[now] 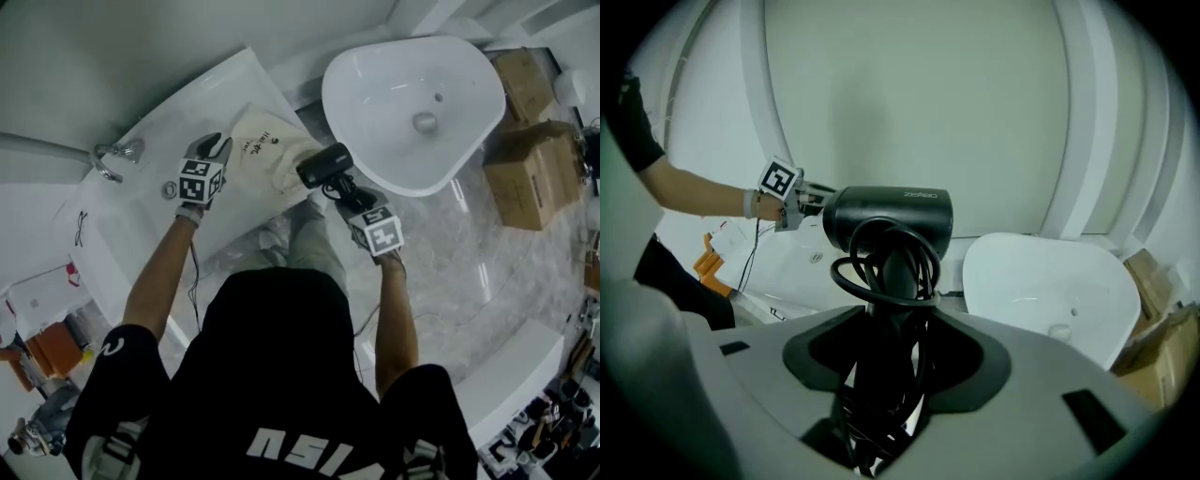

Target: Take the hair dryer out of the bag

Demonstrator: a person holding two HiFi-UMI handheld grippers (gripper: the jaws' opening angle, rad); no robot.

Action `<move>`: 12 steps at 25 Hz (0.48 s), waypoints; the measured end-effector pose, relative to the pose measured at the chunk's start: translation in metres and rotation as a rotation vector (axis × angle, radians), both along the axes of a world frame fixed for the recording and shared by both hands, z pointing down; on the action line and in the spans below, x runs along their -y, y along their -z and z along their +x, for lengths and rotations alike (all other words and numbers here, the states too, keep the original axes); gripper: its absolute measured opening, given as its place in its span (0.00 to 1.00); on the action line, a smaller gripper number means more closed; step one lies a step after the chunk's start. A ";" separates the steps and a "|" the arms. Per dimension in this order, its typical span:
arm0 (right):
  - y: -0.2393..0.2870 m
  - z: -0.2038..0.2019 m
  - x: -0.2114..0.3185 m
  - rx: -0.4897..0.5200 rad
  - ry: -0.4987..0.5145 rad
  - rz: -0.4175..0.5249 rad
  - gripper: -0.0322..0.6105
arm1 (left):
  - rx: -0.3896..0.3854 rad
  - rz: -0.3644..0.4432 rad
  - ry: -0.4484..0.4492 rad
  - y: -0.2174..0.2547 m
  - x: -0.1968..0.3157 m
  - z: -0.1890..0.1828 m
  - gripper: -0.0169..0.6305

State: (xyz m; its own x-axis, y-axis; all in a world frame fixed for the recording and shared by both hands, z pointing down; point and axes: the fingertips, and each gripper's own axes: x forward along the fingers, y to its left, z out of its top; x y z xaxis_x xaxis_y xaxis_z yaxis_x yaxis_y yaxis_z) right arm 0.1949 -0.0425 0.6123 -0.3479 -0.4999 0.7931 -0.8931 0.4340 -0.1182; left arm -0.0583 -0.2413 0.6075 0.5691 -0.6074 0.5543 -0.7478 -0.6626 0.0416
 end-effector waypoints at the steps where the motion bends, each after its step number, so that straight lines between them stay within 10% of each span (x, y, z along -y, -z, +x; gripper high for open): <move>1: 0.007 0.000 0.006 0.006 -0.018 0.023 0.36 | -0.018 0.015 -0.001 0.009 -0.003 0.000 0.19; 12: 0.069 -0.048 0.075 0.077 -0.046 0.207 0.36 | -0.129 0.175 0.046 0.096 -0.034 -0.021 0.07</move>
State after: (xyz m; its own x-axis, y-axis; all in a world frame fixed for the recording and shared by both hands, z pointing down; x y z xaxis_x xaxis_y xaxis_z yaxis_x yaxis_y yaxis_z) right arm 0.1469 -0.1171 0.5436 -0.3766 -0.6662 0.6437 -0.9042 0.4155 -0.0990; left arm -0.0795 -0.2070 0.5115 0.5980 -0.7148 0.3626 -0.7734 -0.6334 0.0269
